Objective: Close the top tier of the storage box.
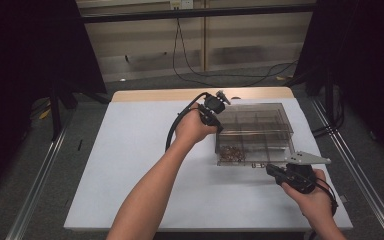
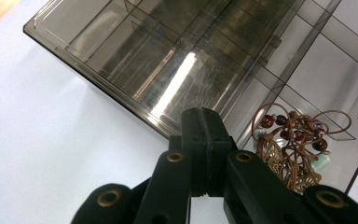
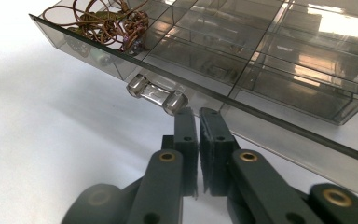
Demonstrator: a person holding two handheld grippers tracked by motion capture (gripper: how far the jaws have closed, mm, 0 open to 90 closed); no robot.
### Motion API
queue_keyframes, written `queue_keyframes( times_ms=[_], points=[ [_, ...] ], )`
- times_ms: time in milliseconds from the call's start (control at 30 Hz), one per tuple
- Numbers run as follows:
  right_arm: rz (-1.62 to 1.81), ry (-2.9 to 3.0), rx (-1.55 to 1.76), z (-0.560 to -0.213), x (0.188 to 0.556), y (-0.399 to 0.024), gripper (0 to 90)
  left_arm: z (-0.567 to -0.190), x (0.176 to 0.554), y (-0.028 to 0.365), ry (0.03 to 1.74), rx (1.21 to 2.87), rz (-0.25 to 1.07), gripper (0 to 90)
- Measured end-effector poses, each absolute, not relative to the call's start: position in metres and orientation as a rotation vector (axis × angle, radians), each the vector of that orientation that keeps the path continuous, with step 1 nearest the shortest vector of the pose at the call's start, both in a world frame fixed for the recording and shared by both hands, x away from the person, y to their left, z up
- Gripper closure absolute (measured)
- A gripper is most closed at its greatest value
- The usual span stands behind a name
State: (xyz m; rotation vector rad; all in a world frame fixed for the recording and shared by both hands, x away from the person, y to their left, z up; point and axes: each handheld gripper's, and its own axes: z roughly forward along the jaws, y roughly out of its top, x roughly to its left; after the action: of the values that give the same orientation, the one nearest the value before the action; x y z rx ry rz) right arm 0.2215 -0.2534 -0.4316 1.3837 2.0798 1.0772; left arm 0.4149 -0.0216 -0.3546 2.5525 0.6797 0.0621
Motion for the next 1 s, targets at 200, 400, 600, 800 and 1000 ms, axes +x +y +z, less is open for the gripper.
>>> queue_keyframes(
  times_ms=[200,400,600,800,1000],
  points=[
    [1.083,2.068,1.386,-0.432,0.224,-0.253,89.5,-0.355,0.415,-0.022,0.685,2.551,0.067,89.9],
    [1.08,2.068,1.385,-0.432,0.226,-0.254,90.0,-0.355,0.415,-0.022,0.692,2.548,0.068,90.0],
    [1.078,2.051,1.396,-0.431,0.229,-0.255,90.0,-0.355,0.415,-0.023,0.694,2.543,0.072,90.0],
    [1.085,2.041,1.396,-0.431,0.232,-0.255,90.0,-0.356,0.416,-0.025,0.691,2.541,0.071,90.0],
    [1.091,2.03,1.398,-0.431,0.235,-0.254,90.0,-0.357,0.416,-0.025,0.701,2.529,0.061,90.0]
  ],
)
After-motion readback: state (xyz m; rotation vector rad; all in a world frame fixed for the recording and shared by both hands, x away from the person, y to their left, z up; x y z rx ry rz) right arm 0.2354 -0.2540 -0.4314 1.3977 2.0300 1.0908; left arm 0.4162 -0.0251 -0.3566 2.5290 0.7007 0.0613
